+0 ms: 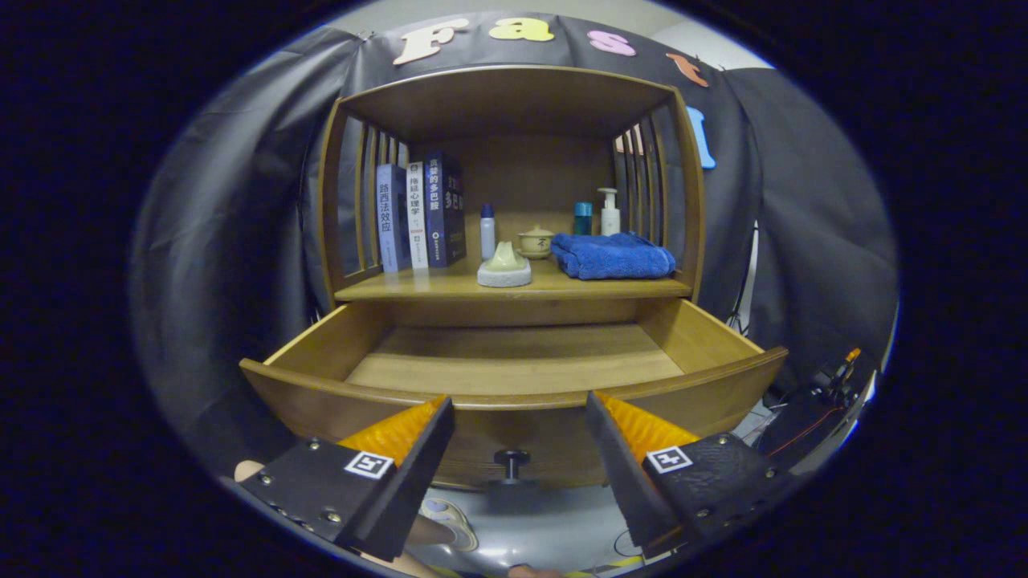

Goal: Pull open the drawer, take out the items inside it, and place them on the countertop above the cabinet.

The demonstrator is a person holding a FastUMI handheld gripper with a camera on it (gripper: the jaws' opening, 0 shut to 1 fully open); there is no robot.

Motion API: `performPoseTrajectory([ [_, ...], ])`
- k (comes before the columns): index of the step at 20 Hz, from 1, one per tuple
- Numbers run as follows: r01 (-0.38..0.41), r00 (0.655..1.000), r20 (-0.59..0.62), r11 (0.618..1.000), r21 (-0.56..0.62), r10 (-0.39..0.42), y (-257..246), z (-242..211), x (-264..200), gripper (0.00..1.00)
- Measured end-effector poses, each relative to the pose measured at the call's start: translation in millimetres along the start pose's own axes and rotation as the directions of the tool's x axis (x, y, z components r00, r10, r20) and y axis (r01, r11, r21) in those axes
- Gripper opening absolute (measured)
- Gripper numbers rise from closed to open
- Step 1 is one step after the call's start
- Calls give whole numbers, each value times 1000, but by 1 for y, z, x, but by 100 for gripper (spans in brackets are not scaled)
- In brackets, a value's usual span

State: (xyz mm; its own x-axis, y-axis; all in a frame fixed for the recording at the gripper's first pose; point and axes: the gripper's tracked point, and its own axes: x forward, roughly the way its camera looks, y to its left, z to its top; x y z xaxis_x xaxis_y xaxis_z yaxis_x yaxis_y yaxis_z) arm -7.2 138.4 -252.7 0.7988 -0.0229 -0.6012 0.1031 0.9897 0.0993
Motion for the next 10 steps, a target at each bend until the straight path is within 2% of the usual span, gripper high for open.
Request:
performPoseTrajectory([
  [7, -1, 998, 60, 1000, -13, 1, 3, 16, 24, 99],
  [8, -1, 999, 40, 1000, -28, 2, 3, 10, 28, 99],
  [9, -1, 997, 75, 1000, -19, 2, 5, 17, 28, 99],
  [10, -1, 999, 39, 1000, -31, 2, 6, 12, 31, 100],
])
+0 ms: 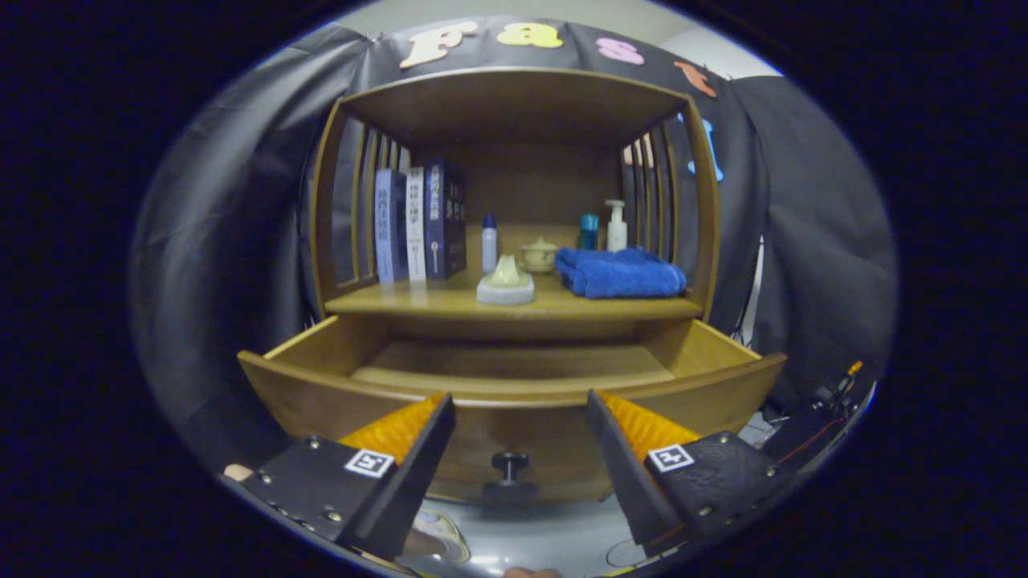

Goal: Pull open the drawer, take out the items inside it, and place them on the countertop above the cabinet.

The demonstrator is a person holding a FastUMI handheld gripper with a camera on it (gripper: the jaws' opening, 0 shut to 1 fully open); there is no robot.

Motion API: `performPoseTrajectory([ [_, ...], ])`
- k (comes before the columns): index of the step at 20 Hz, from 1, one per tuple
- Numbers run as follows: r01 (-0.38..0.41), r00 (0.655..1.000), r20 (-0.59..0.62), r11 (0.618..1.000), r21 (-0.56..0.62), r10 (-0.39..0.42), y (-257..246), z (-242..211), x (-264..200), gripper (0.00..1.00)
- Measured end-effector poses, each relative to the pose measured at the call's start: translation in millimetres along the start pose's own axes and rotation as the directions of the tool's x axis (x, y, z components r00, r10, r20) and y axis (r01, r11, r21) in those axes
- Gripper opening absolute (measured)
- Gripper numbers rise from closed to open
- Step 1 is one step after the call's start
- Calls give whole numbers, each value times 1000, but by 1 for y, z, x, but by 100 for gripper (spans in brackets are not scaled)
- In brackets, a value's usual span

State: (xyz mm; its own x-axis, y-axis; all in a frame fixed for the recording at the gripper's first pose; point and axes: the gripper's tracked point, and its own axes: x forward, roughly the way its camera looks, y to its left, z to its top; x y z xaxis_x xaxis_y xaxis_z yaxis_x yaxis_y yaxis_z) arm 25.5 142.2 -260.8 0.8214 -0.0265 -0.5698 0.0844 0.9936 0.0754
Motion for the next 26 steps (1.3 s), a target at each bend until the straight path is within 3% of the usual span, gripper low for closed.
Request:
performPoseTrajectory([
  [26, 5, 1000, 27, 1000, -17, -5, 3, 25, 92, 99],
])
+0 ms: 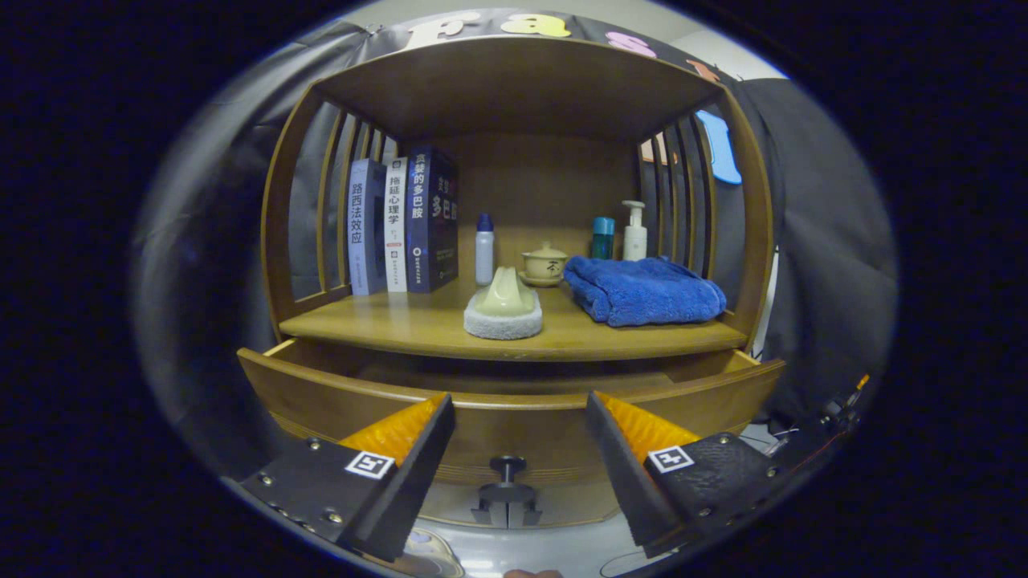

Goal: Pull open the drawer, take out the items inside it, and place them on the countertop above the cabinet.

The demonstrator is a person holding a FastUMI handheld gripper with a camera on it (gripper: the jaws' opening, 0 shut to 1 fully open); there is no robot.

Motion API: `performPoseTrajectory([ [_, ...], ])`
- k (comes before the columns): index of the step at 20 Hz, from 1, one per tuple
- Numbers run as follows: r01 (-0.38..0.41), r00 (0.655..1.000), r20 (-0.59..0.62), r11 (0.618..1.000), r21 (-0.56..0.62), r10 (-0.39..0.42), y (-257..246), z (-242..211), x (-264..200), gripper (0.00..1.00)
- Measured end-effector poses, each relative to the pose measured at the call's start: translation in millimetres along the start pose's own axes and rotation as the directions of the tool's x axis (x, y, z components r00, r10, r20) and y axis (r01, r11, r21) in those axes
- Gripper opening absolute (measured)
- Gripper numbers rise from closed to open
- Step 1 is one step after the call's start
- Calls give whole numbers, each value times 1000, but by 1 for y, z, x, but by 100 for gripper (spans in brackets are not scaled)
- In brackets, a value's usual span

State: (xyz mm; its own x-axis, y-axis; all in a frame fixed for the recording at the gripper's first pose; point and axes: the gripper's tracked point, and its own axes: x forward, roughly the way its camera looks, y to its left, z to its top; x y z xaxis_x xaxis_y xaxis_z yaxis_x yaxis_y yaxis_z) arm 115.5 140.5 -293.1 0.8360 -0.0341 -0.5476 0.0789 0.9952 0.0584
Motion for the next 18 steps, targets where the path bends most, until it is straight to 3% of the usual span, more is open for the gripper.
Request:
performPoseTrajectory([
  [18, 7, 1000, 29, 999, -35, -6, 2, 9, 29, 99],
])
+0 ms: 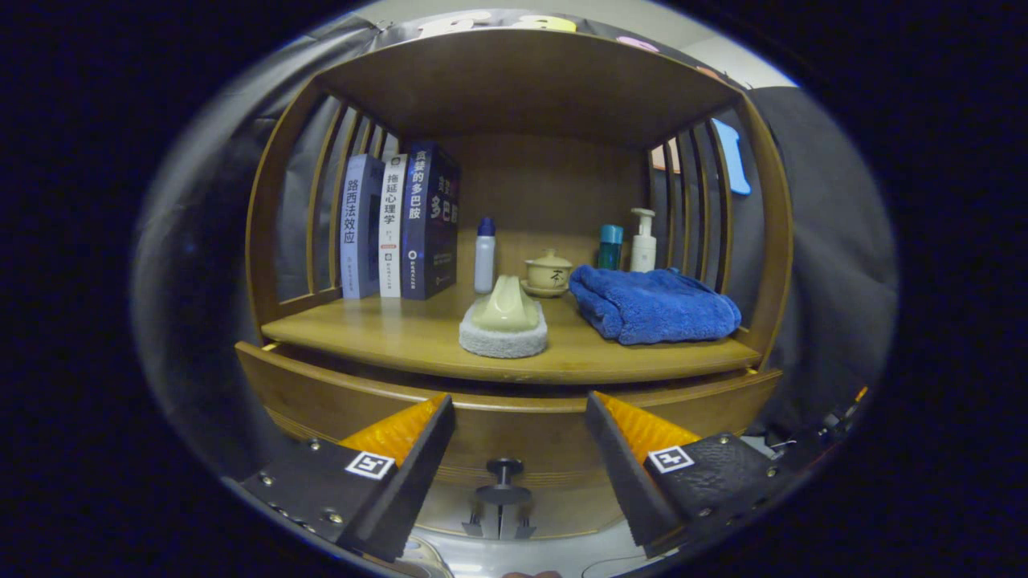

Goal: Pull open the drawer, take out the items inside it, and place them on the countertop above the cabinet.

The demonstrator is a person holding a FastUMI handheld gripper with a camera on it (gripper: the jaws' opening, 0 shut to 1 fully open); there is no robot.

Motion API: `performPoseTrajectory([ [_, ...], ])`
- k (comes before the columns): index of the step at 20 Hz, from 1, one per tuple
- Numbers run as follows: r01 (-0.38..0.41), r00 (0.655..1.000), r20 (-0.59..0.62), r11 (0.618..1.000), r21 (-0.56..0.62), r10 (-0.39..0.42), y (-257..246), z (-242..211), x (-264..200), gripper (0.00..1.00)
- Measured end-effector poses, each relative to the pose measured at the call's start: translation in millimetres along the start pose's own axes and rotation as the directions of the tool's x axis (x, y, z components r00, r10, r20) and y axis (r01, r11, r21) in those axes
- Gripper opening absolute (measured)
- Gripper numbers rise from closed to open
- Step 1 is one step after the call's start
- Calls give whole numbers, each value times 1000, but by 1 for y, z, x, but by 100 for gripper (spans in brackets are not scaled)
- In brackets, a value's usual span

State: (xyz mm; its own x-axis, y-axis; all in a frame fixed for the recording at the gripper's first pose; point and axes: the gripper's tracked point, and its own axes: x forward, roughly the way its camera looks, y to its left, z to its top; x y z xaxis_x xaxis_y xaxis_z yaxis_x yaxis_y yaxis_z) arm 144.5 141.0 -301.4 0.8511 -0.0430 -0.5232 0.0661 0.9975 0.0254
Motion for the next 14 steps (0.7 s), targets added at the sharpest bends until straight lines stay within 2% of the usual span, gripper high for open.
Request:
performPoseTrajectory([
  [14, 1, 1000, 8, 1000, -12, 0, 1, 4, 20, 99],
])
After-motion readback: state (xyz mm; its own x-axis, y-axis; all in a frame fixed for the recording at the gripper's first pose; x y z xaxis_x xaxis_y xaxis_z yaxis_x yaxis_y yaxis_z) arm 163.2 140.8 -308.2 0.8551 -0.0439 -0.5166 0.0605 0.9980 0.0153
